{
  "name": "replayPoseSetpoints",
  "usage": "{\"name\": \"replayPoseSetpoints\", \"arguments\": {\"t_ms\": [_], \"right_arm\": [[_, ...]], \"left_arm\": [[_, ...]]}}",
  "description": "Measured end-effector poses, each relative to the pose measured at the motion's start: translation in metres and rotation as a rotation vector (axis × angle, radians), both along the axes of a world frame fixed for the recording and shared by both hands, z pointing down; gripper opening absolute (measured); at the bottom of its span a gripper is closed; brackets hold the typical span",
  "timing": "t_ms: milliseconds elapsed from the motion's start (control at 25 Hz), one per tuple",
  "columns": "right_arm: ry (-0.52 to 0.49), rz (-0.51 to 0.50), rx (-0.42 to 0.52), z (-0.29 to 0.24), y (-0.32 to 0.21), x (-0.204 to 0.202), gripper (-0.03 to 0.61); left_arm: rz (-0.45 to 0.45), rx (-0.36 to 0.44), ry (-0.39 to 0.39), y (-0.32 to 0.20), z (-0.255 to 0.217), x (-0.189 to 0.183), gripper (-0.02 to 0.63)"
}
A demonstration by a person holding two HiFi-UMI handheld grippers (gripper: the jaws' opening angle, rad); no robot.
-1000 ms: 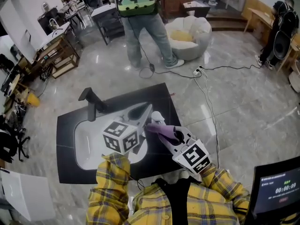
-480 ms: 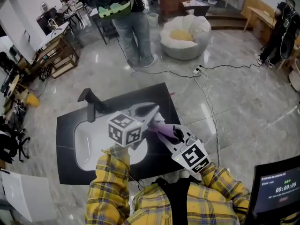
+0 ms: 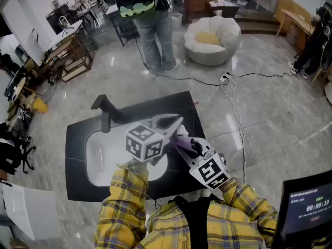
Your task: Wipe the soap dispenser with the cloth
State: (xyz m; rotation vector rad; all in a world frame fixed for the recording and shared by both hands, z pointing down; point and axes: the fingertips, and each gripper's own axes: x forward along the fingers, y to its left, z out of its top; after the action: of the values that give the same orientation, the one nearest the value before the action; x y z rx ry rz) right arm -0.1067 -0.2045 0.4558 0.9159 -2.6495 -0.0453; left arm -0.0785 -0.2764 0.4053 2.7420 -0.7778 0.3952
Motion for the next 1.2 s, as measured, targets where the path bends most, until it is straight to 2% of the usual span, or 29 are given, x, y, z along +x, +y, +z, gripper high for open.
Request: {"name": "replayPoseSetpoints", "arguments": {"t_ms": [280, 520, 1200], "right_arm": [[0.088, -0.037, -0.016, 0.027, 0.0, -0.012, 0.048], [0.191, -0.063, 0.026, 0.041, -0.001, -0.019, 0.048], [0.354, -0.1, 0.115, 0.058, 0.007, -0.012, 0.048]], "left_arm": [[-0.023, -0.006, 0.036, -0.001, 0.0, -0.001, 0.005], [-0.026, -0.005, 0.055, -0.003, 0.0, 0.0, 0.005], [-0.03, 0.013, 0.065, 0.0, -0.001, -0.001, 0.005]]}}
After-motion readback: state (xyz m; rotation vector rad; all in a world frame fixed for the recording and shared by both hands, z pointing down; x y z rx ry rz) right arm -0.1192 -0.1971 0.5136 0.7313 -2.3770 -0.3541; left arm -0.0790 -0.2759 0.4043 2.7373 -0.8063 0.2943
